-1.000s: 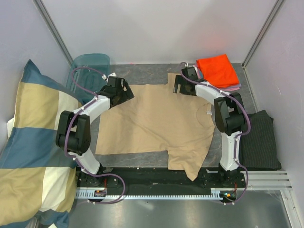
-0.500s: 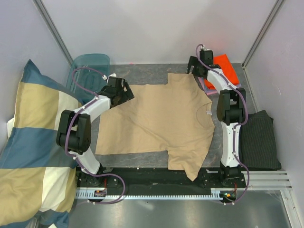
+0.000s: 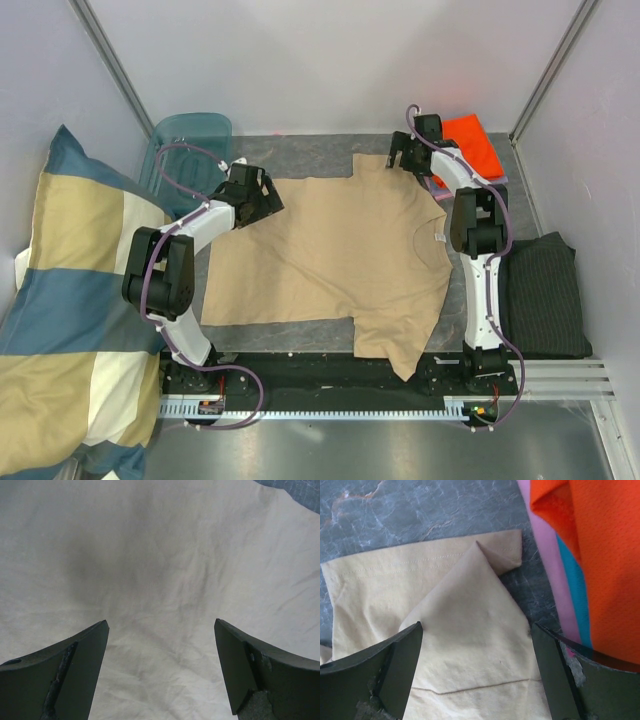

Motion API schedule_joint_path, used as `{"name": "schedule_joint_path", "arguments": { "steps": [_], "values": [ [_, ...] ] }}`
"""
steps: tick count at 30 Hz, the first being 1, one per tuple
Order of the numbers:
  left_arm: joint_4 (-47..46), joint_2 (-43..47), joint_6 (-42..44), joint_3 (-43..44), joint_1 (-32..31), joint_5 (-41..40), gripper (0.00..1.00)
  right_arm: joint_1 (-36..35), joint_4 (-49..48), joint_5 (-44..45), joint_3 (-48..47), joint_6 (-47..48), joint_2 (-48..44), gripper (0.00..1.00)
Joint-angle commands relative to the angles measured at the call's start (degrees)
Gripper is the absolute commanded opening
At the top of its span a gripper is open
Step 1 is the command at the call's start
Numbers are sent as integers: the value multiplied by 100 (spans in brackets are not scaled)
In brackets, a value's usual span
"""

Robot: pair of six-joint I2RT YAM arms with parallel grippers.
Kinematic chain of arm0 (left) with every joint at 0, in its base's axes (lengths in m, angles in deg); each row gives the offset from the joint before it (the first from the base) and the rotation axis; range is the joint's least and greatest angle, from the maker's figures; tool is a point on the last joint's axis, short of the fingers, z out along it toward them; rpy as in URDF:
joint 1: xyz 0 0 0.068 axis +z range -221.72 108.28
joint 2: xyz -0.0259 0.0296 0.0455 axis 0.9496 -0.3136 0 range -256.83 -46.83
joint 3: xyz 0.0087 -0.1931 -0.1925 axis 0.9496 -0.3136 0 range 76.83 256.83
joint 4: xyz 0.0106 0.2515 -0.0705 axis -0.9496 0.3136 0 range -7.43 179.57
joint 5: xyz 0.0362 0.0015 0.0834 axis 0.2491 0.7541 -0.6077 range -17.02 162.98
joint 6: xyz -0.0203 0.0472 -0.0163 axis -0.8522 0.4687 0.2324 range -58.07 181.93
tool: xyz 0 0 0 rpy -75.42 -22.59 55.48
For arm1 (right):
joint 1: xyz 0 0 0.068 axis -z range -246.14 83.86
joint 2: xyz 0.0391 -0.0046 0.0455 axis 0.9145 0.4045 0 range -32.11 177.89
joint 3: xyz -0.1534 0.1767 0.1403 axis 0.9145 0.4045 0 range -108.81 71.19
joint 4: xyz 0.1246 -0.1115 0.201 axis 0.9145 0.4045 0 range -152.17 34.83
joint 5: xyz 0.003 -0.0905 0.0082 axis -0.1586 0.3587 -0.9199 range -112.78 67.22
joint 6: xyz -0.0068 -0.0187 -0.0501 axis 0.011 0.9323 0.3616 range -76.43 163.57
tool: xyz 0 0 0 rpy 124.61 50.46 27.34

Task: Fold and stack the t-shirts
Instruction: Flatten out the tshirt

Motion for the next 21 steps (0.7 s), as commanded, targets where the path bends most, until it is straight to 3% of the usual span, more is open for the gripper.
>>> {"name": "schedule_joint_path", "arguments": {
  "steps": [1,21],
  "values": [
    [-138,0,216,156,42,-41,94,107,308,343,-514,20,288,98],
    [-41,-35,242,165,68,-103,93,1153,696,1443,-612,-384,491,98]
  ]
}}
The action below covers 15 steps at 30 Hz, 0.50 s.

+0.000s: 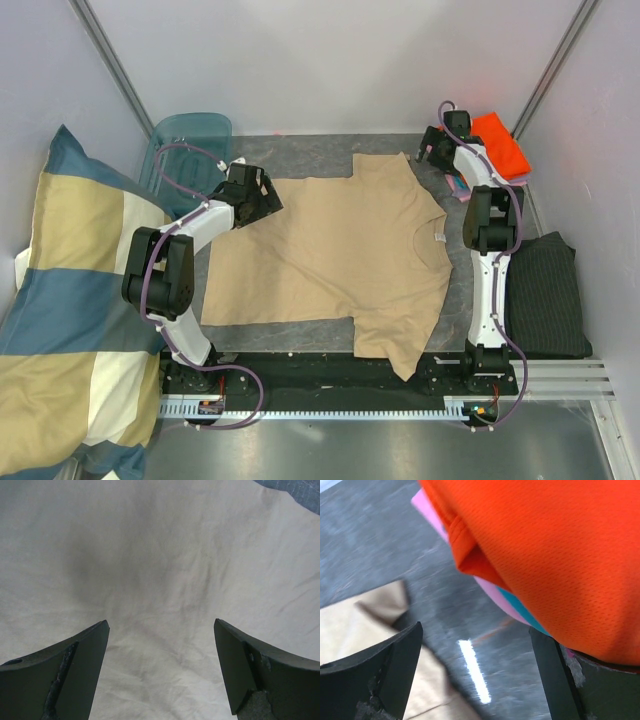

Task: Fold and stack the t-shirts
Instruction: Flatten out the tshirt

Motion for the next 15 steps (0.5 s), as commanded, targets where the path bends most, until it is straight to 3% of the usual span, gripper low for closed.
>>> {"name": "schedule_joint_path", "arguments": {
  "steps": [1,8,15],
  "values": [
    [-56,-43,238,165,29,-99,93,504,241,923,57,-67,113,98],
    [-48,-70,229,174,37,-81,92,627,110,635,180,-85,8,98],
    [-56,-61,282,262,37,-64,92,118,-980,133,1313,266,-1336,98]
  ]
}}
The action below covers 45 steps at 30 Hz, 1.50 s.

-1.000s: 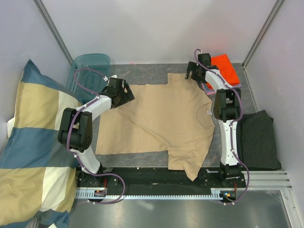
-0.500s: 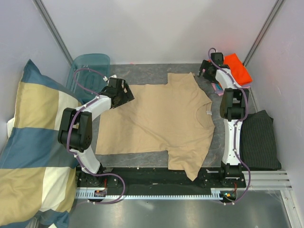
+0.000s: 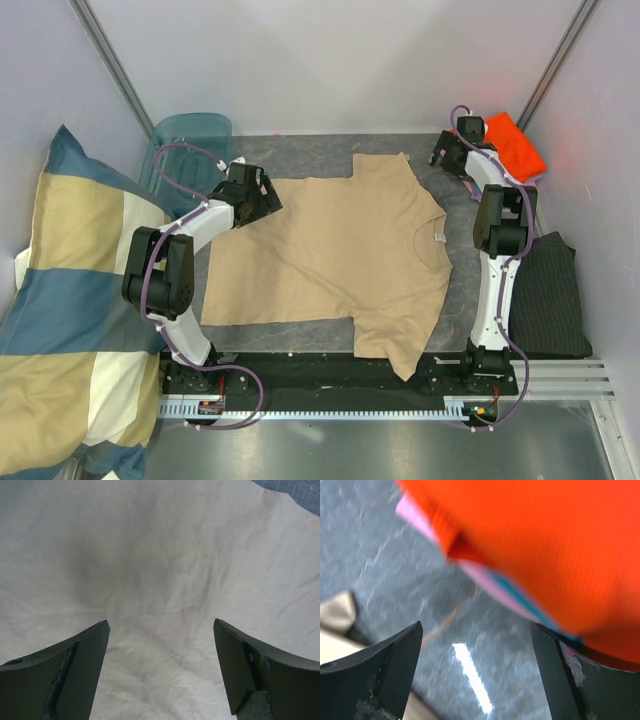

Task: Fold and stack the t-shirts
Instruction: Flatten out the tshirt

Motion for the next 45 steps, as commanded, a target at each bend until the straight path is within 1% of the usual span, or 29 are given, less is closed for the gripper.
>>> {"name": "schedule_joint_path", "arguments": {
  "steps": [1,5,8,9,11,17,19,25,29,34,40,45],
  "values": [
    [-52,-37,273,234,24,-74,92,-313,-436,-219,381,297,-946,98],
    [-52,-46,264,242,25,-92,92,-761,-366,-360,477,472,-1411,98],
    [-52,-72,273,251,33,-110,92,-964,-287,-580,635,543,-1500,98],
    [-52,-90,282,260,33,-101,92,-999,-252,-1015,662,517,-1492,98],
    [-43,-116,282,277,42,-118,92,-1043,-217,-1317,775,508,-1396,98],
    [-26,-125,282,277,68,-145,91,-1122,-208,-1740,1005,473,-1001,98],
    [-17,-125,273,286,77,-154,91,-1122,-208,-1758,987,482,-860,98],
    [10,-134,282,286,95,-162,91,-1122,-76,-1863,531,473,-113,98],
    [18,-151,290,286,112,-189,91,-1113,20,-1828,241,455,151,98],
    [27,-160,291,295,139,-215,91,-1069,152,-1565,-41,447,441,98],
    [45,-186,291,295,183,-241,91,-920,521,-1082,-795,438,906,98],
    [45,-239,299,304,200,-250,91,-595,645,-1125,-1201,227,1197,98]
  ]
}}
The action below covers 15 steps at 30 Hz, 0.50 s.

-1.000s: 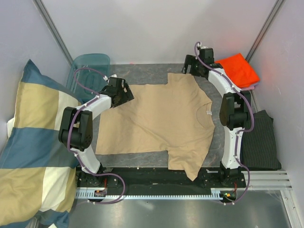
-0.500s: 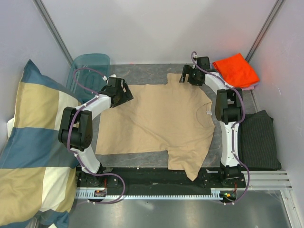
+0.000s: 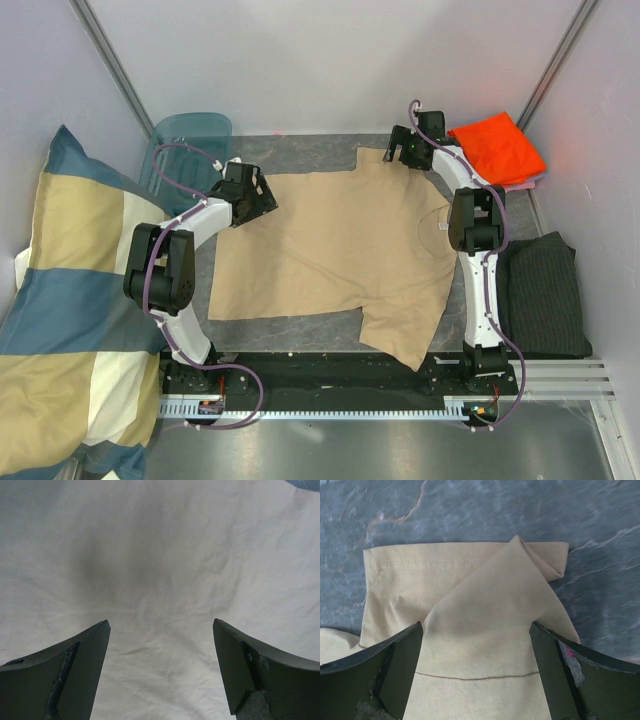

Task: Fold and stack the t-shirts
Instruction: Flatten out the tshirt

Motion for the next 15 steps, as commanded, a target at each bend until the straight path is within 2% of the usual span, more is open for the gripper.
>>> {"name": "schedule_joint_path", "arguments": {
  "steps": [1,10,15],
  "values": [
    [12,-86,205,221,49,-115,91,426,571,352,-270,-195,566,98],
    [3,-270,197,326,85,-88,91,593,412,-16,-482,-362,733,98],
    [-14,-350,196,510,93,52,91,602,-482,-1095,246,-309,42,98]
  ]
}}
